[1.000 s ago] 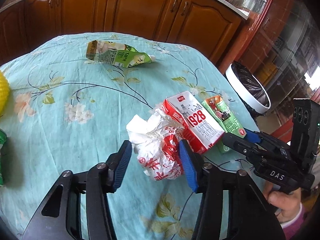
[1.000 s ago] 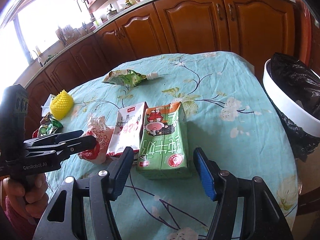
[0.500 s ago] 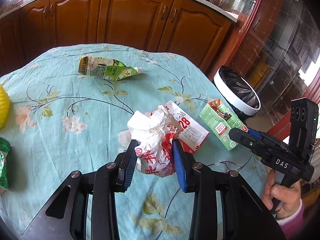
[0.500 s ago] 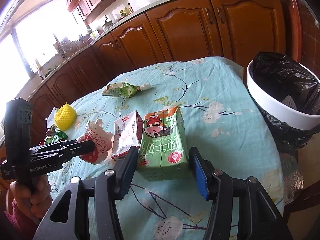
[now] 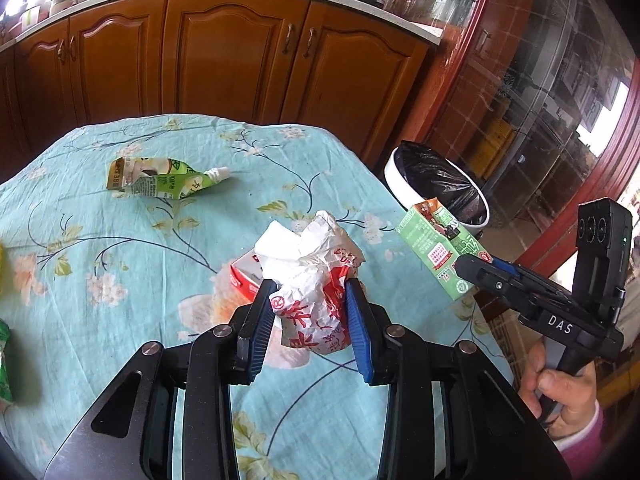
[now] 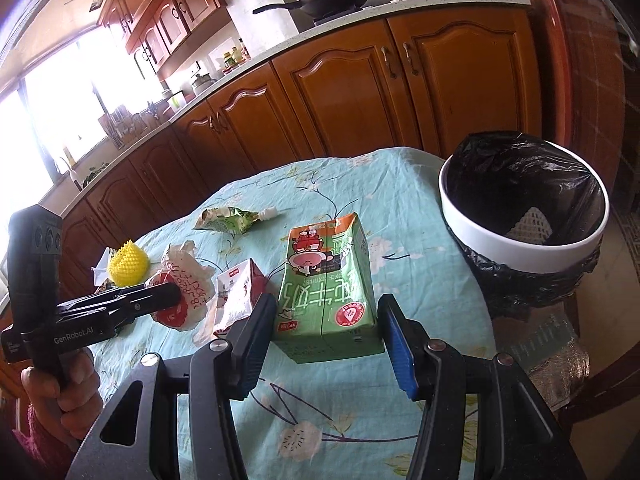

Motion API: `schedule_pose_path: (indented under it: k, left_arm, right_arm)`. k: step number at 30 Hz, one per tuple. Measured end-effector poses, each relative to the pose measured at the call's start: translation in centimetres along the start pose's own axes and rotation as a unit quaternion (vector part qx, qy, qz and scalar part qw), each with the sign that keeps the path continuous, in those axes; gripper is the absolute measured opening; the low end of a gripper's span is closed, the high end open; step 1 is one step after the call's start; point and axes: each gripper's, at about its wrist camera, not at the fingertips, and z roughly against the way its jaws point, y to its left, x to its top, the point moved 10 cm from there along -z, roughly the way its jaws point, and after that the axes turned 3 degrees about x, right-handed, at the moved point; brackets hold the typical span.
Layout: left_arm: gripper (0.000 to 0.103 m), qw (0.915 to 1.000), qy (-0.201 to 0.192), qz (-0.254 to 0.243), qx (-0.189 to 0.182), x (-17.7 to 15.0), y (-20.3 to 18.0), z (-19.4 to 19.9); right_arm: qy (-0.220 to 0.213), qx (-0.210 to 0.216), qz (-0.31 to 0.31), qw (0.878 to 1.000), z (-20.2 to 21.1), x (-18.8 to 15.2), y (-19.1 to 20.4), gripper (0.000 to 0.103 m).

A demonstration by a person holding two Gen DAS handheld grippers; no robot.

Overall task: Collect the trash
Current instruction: 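Carry the red-white bag and green juice box over the trash bin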

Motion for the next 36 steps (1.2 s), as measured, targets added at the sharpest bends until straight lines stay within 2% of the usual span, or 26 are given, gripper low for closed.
schedule_pose_path:
  k: [36]
  left_arm:
    - [0.033,0.9950,0.015,-0.091,-0.040,3.9,-10.1,-4.9]
  right_arm:
    - [-0.049,-0.058,-0.038,0.996,4.8,3.3,-8.6,0.054]
